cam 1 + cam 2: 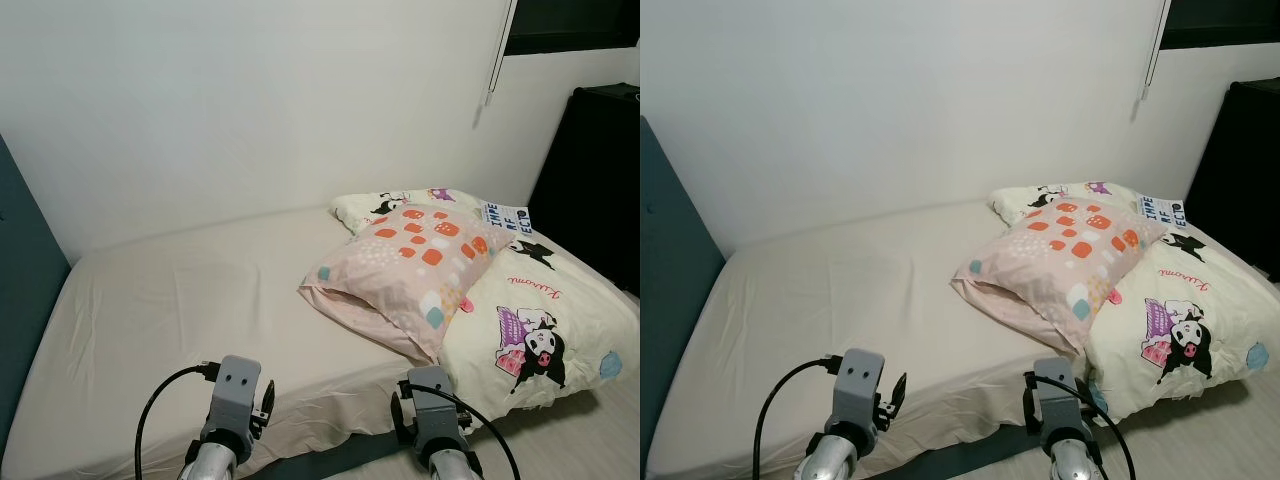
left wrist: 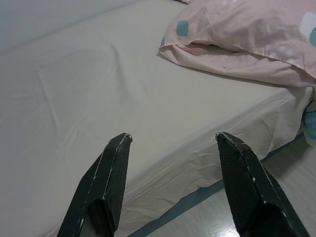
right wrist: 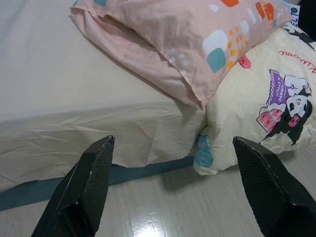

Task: Clean up the room

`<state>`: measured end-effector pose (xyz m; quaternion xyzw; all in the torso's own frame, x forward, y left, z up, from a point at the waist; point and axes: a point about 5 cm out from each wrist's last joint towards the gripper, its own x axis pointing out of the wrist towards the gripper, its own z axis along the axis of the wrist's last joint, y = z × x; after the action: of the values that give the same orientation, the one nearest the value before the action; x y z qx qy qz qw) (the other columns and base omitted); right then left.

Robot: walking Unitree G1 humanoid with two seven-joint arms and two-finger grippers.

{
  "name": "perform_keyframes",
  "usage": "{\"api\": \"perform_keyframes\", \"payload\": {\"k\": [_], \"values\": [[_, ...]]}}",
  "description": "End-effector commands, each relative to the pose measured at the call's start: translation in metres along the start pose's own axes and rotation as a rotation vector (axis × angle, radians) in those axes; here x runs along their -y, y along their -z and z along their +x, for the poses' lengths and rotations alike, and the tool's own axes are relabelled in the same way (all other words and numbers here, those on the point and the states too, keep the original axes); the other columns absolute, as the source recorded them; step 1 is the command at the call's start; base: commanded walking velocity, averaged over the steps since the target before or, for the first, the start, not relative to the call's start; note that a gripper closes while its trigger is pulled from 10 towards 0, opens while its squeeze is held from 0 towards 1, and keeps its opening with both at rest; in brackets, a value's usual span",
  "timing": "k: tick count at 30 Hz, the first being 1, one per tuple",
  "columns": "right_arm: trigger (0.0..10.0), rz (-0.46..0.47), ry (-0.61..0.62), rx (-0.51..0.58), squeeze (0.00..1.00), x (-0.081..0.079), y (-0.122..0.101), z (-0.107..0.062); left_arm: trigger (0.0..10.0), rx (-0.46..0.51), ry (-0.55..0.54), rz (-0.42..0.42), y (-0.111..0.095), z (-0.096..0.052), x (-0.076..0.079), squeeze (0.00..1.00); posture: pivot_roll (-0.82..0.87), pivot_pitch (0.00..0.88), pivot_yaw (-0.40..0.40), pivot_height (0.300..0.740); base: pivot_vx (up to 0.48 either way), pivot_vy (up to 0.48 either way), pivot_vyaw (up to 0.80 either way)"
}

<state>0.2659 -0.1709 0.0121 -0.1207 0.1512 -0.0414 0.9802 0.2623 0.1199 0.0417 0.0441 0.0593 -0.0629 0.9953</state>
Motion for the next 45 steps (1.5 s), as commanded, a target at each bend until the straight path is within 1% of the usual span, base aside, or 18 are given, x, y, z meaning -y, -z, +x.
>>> {"api": "perform_keyframes", "payload": {"k": [1, 45], "values": [[10.0, -0.008, -0.003, -0.012, 0.00, -0.0013, 0.0027, -0.0001, 10.0, -0.005, 0.000, 0.017, -0.0002, -0.0005, -0.0023, 0.00, -0.02, 0.026, 0.020, 0.740, 0.000, 0.000, 0.00], [10.0, -0.010, -0.008, -0.017, 0.00, -0.0021, 0.0040, -0.0009, 10.0, -0.005, -0.005, 0.018, -0.0001, -0.0016, -0.0029, 0.00, -0.02, 0.031, 0.017, 0.740, 0.000, 0.000, 0.00]]}}
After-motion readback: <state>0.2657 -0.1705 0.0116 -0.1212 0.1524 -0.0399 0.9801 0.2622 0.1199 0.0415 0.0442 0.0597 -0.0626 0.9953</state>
